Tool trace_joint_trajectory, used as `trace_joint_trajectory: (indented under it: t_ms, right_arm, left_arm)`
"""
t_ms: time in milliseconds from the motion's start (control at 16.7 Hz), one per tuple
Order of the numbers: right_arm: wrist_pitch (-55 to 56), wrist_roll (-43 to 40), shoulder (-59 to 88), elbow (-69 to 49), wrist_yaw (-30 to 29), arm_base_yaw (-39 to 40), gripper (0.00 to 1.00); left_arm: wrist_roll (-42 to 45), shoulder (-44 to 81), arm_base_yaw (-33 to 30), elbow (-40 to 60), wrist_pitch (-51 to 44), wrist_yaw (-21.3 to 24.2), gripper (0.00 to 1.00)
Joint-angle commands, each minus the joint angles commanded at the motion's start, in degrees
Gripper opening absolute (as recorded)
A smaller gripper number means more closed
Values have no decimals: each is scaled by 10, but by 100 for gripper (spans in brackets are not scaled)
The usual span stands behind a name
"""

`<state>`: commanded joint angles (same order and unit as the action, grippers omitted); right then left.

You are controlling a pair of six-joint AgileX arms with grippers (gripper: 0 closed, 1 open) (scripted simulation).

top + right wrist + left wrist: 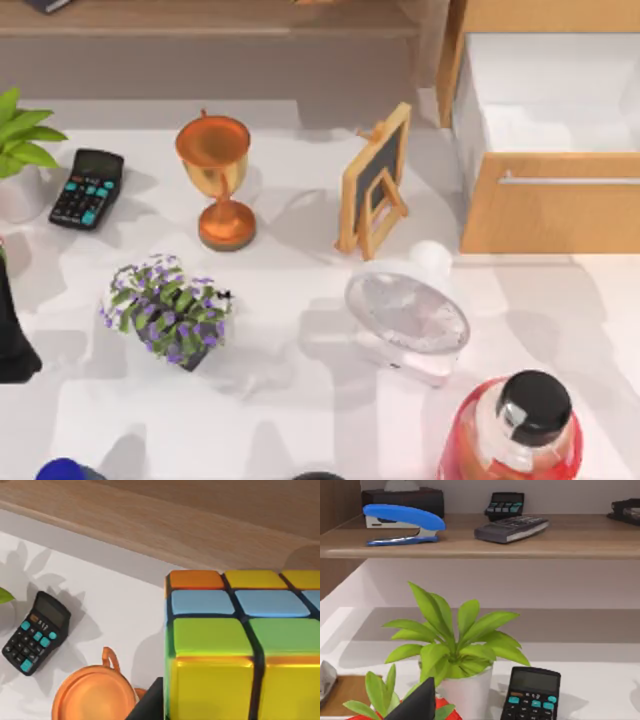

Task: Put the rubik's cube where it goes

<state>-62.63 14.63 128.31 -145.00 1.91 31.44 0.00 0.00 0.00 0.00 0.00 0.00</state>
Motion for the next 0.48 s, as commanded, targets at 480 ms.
trace_joint_trajectory:
  t_ms: [480]
  right_arm:
    - [-176,-39,32,96,-10,-187,0]
  left_arm:
    - [0,0,0,0,0,0,100]
